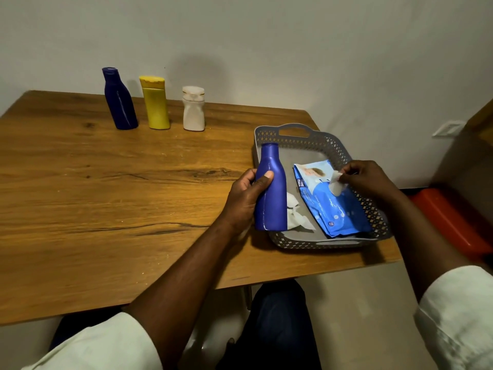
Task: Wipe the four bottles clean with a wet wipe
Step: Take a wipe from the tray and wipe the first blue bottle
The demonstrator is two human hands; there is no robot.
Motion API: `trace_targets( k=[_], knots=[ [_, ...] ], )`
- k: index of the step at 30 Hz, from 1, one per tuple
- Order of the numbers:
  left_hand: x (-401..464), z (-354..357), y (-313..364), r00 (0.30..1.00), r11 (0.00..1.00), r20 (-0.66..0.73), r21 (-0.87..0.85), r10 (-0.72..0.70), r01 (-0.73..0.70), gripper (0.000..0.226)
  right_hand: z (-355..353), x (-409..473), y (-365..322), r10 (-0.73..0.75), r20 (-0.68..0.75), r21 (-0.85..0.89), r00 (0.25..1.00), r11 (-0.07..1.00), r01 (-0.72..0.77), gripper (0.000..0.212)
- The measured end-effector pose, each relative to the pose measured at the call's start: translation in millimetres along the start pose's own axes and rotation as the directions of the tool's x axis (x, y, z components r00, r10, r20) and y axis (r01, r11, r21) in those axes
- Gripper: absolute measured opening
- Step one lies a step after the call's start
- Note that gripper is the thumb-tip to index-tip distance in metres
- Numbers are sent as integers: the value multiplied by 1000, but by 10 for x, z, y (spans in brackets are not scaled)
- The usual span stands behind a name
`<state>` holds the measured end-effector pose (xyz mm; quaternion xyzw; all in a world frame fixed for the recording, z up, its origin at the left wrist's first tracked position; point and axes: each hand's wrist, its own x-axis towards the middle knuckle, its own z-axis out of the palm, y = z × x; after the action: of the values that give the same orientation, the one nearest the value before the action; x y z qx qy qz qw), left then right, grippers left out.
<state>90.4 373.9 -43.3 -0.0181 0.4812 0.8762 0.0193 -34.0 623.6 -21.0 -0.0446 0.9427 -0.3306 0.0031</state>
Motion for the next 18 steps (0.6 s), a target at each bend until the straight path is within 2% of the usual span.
trace_targets(
  k=[3,7,10,13,18],
  knots=[
    [0,6,2,1000,1000,5,-2,-2,2,16,-50,-8,-78,17,-70,141,997,990,-7,8],
    [1,9,2,1000,1000,6,-17,-7,7,14,-140,46,-200,125,-196,338,973,940,-53,24],
    [1,1,3,1000,998,-4,-61,-24,23,14,-134,90,-267,174,-232,383,957,921,-74,24],
    [-11,-32,8,999,995,-15,-92,-38,37,15,-13,64,-383,132,-296,348,946,937,-21,24],
    [-78,-199,63,998,997,-58,-79,-13,8,17,232,-59,-814,-31,-306,355,952,924,144,8]
  ],
)
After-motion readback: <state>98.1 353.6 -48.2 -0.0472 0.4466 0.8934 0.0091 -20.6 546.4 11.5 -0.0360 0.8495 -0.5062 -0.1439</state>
